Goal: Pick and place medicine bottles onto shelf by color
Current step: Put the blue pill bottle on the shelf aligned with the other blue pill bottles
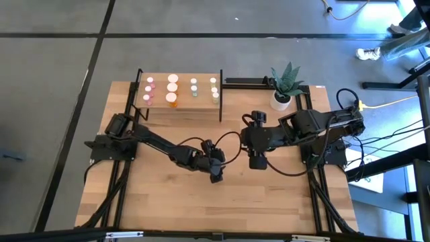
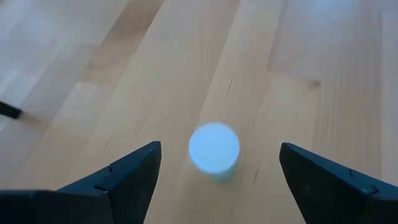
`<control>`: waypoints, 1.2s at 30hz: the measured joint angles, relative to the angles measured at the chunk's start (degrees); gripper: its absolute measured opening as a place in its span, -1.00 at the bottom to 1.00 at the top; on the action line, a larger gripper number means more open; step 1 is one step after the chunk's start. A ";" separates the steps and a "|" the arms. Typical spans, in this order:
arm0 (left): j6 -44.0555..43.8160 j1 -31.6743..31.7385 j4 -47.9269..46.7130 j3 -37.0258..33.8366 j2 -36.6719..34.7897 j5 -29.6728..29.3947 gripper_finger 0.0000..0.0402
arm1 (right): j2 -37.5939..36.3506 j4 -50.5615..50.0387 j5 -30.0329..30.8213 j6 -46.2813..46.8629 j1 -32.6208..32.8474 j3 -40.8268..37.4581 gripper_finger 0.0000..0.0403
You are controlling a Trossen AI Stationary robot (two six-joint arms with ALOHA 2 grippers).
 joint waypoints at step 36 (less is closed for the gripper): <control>0.17 2.29 2.89 0.00 1.20 3.54 0.01 | 0.00 0.09 0.13 0.04 -0.02 0.00 0.14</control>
